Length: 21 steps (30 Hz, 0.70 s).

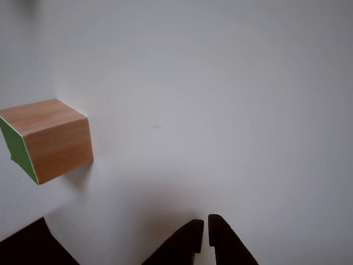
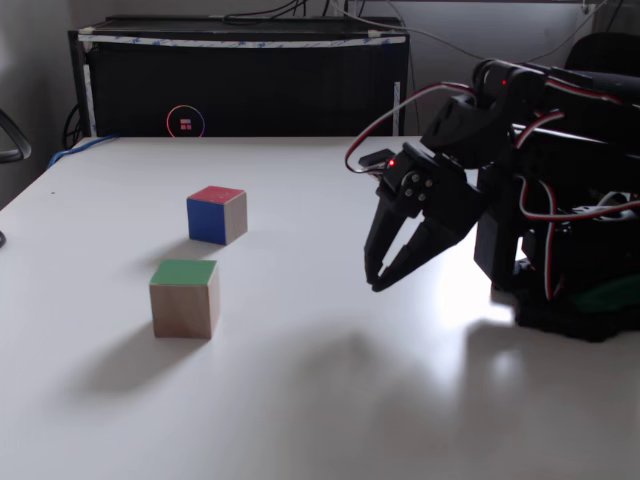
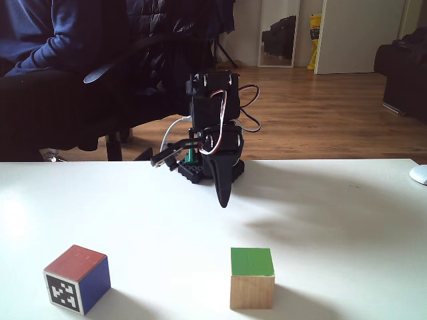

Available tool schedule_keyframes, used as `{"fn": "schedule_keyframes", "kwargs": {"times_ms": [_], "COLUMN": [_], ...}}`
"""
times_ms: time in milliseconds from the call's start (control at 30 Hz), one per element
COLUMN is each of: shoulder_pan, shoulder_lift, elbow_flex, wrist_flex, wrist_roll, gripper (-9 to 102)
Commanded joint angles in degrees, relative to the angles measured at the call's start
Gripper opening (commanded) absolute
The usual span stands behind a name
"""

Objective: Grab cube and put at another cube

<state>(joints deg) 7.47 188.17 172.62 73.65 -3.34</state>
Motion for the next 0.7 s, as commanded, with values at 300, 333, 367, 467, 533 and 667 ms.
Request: {"fn": "schedule_keyframes", "kwargs": {"times_ms": [300, 333, 367, 467, 533, 667], "shoulder_pan": [1.05, 1.14, 1.14, 1.41, 0.97, -2.2], "shoulder_lift": [0.26, 0.26, 0.26, 0.26, 0.26, -9.58], "elbow_flex": [-2.55, -2.55, -2.55, -2.81, -4.39, -13.18], "wrist_flex": [0.26, 0.26, 0.09, 0.09, -1.05, -2.46], "wrist_roll": [1.32, 1.67, 1.93, 3.16, 3.25, 5.8], "gripper": [0, 0, 1, 16, 17, 22]}}
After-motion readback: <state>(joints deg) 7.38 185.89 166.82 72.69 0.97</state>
